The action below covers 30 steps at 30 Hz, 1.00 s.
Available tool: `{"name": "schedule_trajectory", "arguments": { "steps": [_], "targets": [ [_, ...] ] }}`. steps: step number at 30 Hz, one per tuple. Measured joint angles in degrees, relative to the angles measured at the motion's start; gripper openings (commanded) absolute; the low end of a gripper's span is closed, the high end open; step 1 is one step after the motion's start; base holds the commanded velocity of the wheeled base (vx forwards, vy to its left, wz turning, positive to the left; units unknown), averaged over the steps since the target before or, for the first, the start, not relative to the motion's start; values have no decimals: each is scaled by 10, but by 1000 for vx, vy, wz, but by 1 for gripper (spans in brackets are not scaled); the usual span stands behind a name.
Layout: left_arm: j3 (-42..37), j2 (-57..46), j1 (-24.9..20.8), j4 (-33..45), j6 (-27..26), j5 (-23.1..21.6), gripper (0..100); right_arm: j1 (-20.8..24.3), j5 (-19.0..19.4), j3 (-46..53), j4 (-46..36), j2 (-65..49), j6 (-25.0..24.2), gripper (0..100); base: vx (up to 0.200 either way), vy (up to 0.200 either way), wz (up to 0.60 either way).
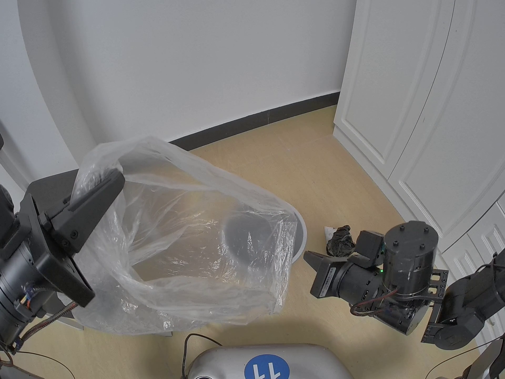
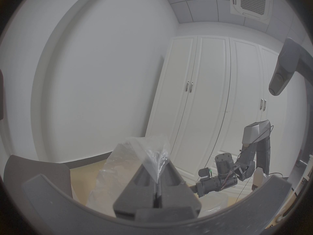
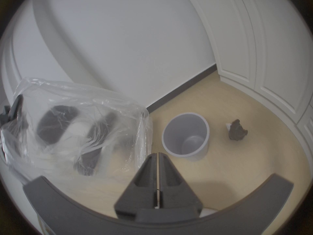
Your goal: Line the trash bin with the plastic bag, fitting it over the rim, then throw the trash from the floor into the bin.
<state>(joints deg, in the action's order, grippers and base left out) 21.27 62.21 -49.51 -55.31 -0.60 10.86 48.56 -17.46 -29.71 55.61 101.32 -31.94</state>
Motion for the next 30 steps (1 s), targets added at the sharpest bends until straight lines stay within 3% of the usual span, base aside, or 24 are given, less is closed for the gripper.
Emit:
{"name": "schedule_trajectory", "arguments": {
  "steps": [4,11,12,25,30],
  "targets": [
    [0,0,0,0,0,0,0,13,-19,-38,-33,-13,-41,0,0,0,0],
    [0,-1,0,0,0,0,0,21,-22,-43,-37,-25,-29,0,0,0,0],
    [0,-1,0,0,0,0,0,21,-22,-41,-37,-25,-24,100,0,0,0],
    [0,-1,-1,0,0,0,0,27,-19,-32,-34,-12,-21,100,0,0,0],
    [0,-2,-3,0,0,-1,0,27,-21,-32,5,19,-31,100,0,0,0]
  ]
}}
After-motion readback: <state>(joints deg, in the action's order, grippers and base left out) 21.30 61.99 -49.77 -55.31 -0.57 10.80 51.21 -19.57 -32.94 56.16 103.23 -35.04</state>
